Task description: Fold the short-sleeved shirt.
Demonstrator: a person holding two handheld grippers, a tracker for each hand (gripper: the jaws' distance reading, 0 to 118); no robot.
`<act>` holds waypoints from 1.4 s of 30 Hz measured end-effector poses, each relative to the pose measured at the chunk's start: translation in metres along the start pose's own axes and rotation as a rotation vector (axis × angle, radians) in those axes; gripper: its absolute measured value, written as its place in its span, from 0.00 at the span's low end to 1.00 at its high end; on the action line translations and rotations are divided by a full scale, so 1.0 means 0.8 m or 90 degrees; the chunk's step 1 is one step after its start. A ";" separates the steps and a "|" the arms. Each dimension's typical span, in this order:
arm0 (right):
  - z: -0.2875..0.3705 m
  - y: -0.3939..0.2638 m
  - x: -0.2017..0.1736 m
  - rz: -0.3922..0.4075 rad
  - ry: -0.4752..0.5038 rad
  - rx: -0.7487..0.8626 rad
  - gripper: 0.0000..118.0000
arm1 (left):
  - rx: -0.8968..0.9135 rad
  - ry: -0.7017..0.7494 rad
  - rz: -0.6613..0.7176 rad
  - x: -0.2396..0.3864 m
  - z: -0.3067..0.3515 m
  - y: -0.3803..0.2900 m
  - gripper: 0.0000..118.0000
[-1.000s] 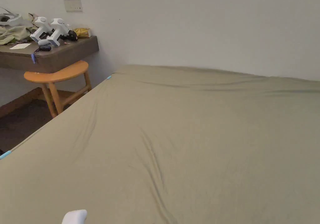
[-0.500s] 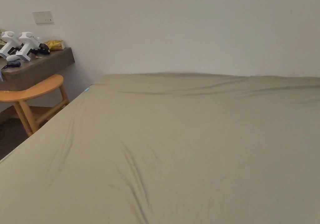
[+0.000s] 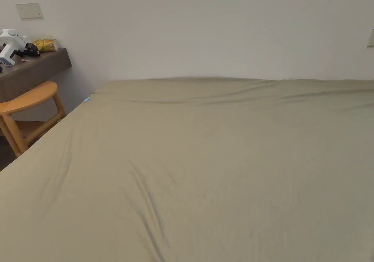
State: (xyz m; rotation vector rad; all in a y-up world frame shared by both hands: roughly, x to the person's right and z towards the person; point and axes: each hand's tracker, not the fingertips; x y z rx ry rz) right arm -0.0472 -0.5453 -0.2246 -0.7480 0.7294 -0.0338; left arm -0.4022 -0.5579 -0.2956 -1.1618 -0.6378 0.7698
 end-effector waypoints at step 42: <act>0.142 0.143 0.034 0.031 -0.099 0.149 0.01 | 0.260 0.662 0.046 -0.061 0.423 0.032 0.93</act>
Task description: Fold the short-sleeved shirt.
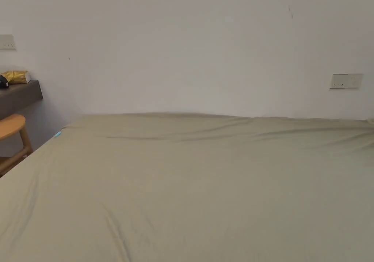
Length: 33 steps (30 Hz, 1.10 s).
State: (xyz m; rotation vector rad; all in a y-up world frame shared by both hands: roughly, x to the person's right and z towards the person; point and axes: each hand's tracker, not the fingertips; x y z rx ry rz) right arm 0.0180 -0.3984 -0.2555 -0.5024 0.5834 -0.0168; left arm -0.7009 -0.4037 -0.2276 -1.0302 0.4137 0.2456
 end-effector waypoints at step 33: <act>0.222 0.111 -0.049 0.087 -0.253 0.206 0.82 | 0.586 -0.366 -0.105 0.509 0.342 -0.197 1.00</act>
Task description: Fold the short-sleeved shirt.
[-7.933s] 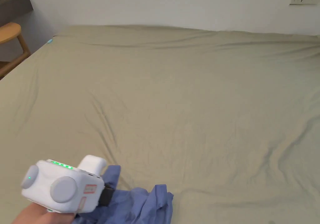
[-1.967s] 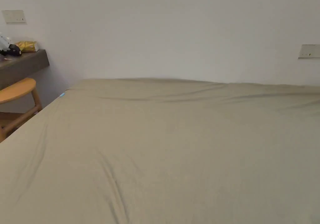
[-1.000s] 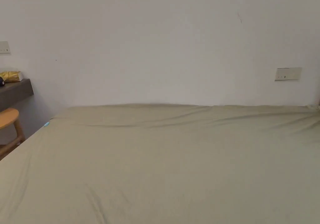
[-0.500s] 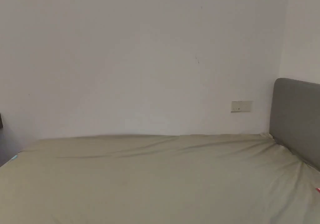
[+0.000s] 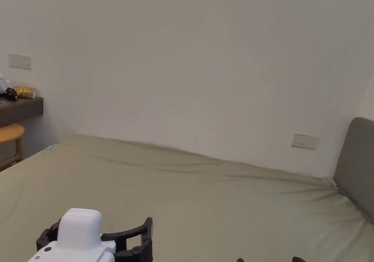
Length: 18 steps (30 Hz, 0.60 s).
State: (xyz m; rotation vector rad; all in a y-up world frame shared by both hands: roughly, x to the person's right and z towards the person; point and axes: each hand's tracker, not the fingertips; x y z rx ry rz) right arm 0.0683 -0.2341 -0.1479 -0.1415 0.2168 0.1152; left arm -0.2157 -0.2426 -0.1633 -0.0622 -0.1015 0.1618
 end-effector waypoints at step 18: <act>0.011 0.005 0.010 -0.035 -0.035 0.028 0.90 | -0.044 -0.084 -0.045 0.040 0.012 -0.004 1.00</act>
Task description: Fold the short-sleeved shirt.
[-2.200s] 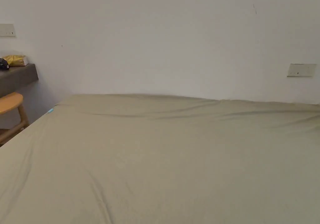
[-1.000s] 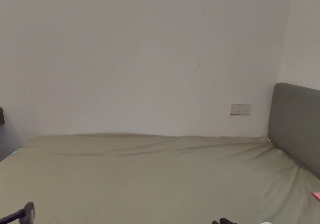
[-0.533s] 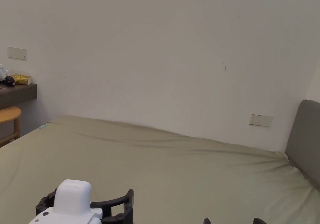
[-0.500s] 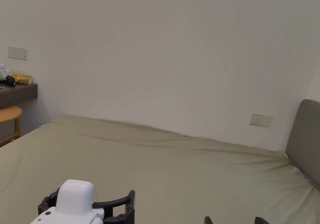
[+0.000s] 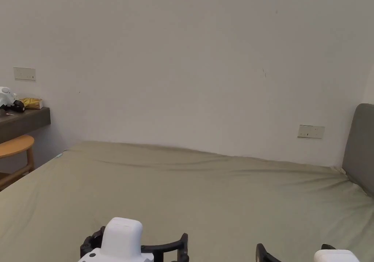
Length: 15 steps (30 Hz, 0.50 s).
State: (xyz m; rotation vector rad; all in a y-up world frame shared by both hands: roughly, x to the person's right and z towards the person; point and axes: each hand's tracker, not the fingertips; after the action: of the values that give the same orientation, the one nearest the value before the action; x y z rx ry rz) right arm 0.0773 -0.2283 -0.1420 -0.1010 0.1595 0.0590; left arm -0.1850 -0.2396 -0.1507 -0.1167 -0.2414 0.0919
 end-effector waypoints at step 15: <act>-0.005 -0.009 -0.009 -0.004 0.026 -0.017 0.90 | -0.082 0.003 0.030 0.036 0.005 0.012 1.00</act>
State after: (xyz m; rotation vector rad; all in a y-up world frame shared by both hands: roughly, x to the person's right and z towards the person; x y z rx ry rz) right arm 0.0705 -0.2362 -0.1441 -0.1301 0.1990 0.0524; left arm -0.1588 -0.2267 -0.1413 -0.2502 -0.2395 0.1224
